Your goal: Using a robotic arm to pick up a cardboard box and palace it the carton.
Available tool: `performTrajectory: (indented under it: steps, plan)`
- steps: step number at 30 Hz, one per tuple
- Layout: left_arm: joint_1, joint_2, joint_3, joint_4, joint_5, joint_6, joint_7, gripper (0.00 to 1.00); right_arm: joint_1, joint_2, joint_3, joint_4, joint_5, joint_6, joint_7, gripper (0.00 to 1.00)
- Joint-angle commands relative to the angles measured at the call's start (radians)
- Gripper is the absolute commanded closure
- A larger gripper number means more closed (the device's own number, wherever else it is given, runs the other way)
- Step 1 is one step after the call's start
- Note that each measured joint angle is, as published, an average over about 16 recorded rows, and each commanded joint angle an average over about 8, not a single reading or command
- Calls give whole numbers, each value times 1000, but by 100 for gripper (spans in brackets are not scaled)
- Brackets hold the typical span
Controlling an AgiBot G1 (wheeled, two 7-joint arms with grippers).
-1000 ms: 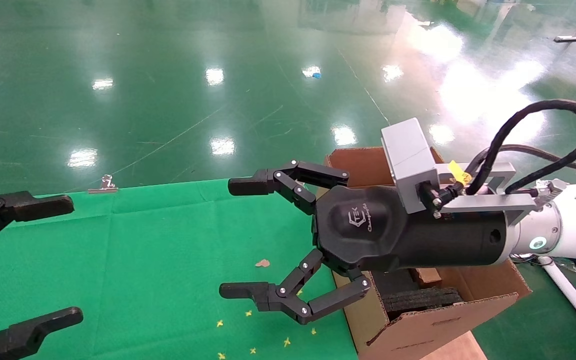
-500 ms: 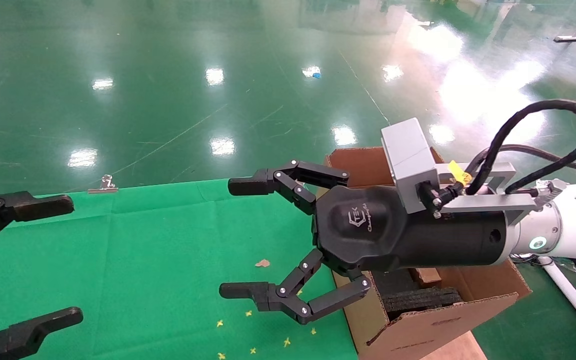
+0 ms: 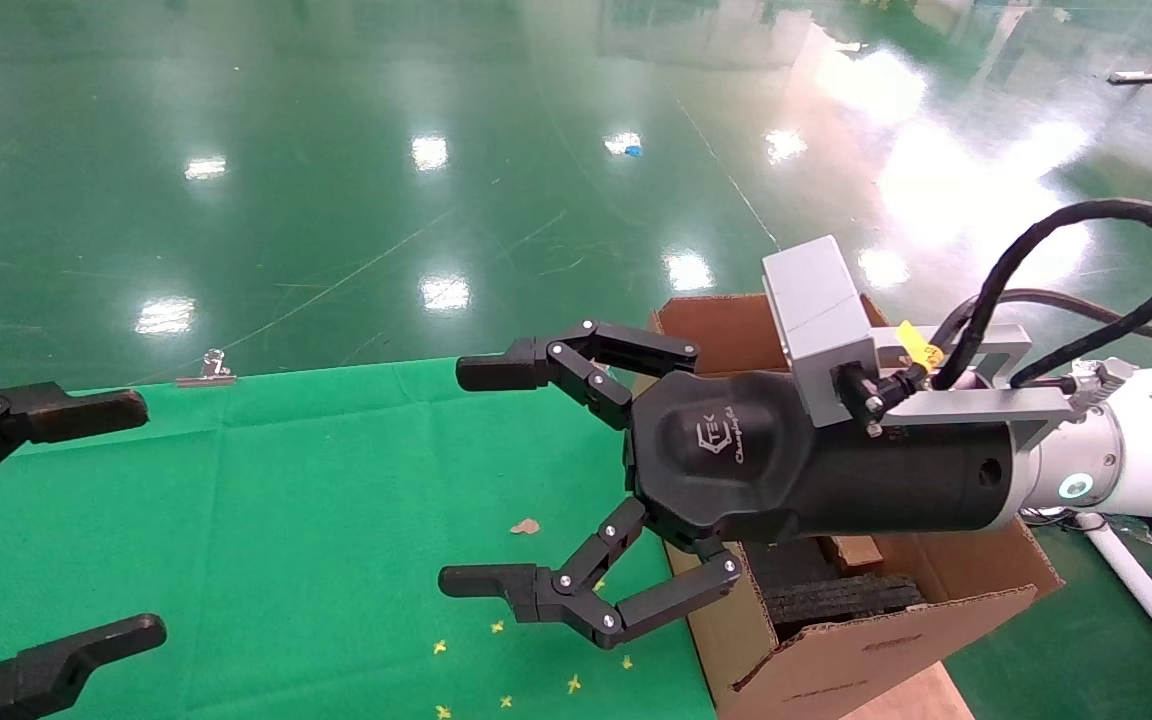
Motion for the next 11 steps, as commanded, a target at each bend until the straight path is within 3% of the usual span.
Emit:
performTrajectory:
  steps: [1, 11]
  plan:
    - [0, 0, 0, 0, 0, 0, 0, 0, 0, 0, 0, 0, 0, 0, 0, 0]
    - [0, 0, 0, 0, 0, 0, 0, 0, 0, 0, 0, 0, 0, 0, 0, 0]
